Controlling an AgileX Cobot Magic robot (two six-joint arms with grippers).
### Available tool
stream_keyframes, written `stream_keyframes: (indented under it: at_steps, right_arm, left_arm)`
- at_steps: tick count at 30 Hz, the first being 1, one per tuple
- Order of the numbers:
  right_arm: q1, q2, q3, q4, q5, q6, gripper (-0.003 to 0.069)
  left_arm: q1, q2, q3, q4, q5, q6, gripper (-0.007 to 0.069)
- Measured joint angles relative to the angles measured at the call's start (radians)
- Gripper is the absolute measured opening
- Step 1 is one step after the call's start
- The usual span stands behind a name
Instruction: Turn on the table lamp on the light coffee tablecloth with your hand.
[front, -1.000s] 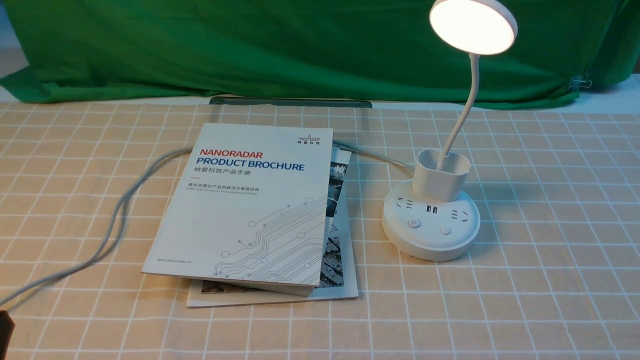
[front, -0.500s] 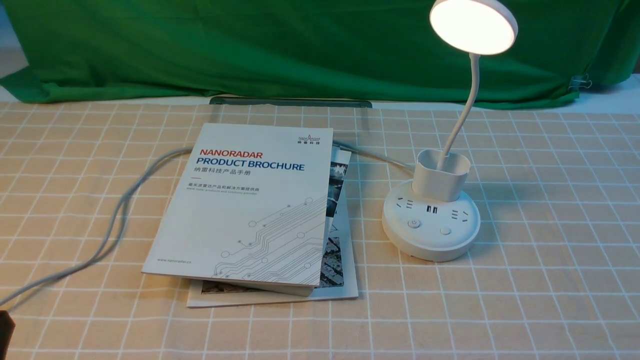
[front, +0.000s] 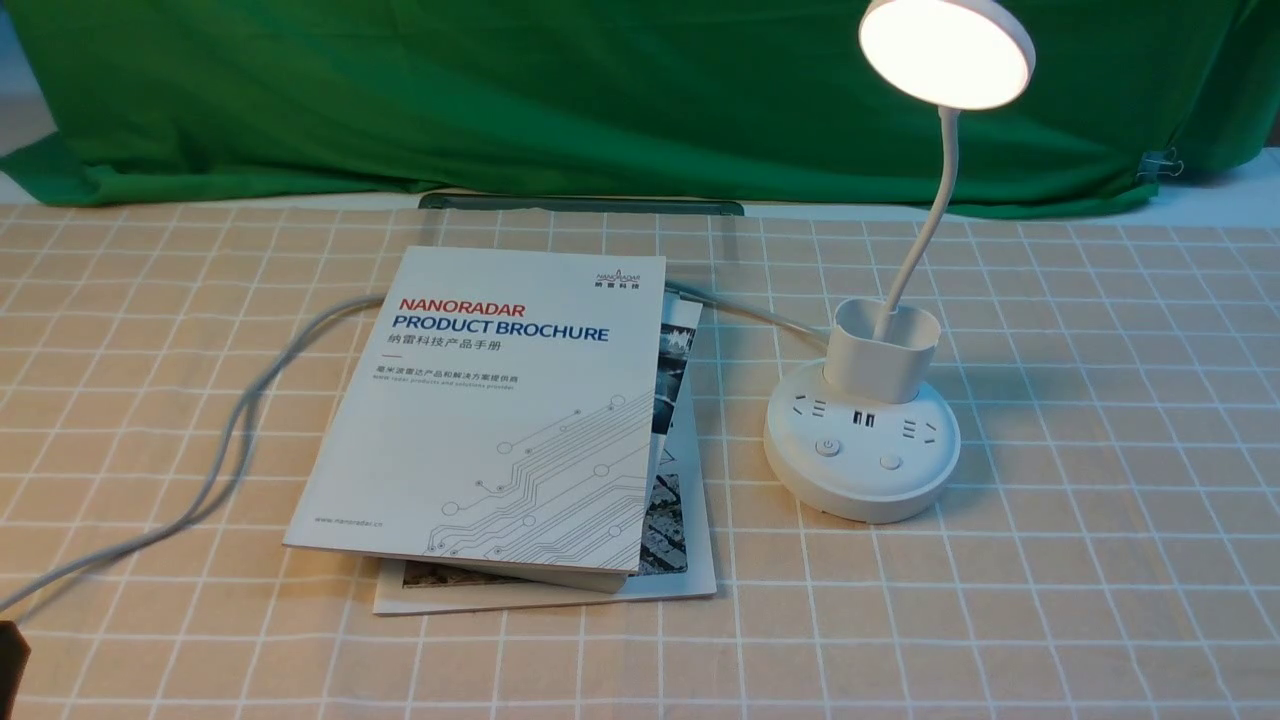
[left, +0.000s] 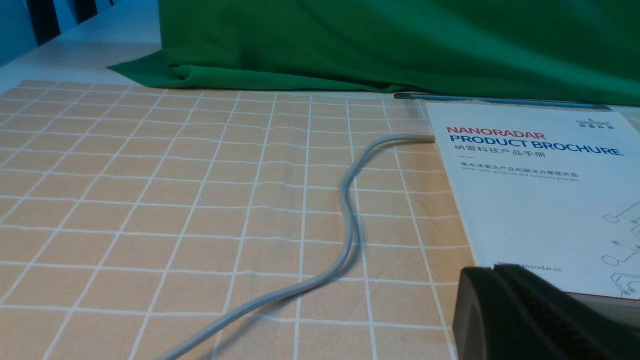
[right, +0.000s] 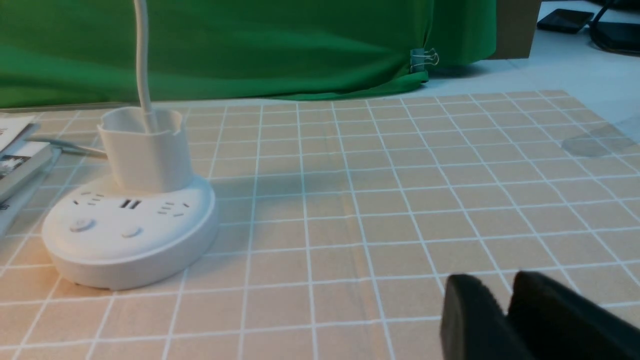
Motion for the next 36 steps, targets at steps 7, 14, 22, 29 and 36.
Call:
stream_keyframes:
  at_steps: [7,14,22,29,36]
  right_arm:
    - [0.0,0.0,0.0,0.0,0.0,0.0,0.0203]
    - [0.0,0.0,0.0,0.0,0.0,0.0,0.0215]
    - [0.0,-0.002,0.0,0.0,0.0,0.0,0.0232]
    - [0.0,-0.002,0.0,0.0,0.0,0.0,0.0237]
    - [0.0,-0.002,0.0,0.0,0.0,0.0,0.0237]
  left_arm:
    - [0.0,0.0,0.0,0.0,0.0,0.0,0.0021]
    - [0.0,0.0,0.0,0.0,0.0,0.0,0.0021]
    - [0.0,0.0,0.0,0.0,0.0,0.0,0.0021]
    - [0.0,0.0,0.0,0.0,0.0,0.0,0.0021]
    - [0.0,0.0,0.0,0.0,0.0,0.0,0.0021]
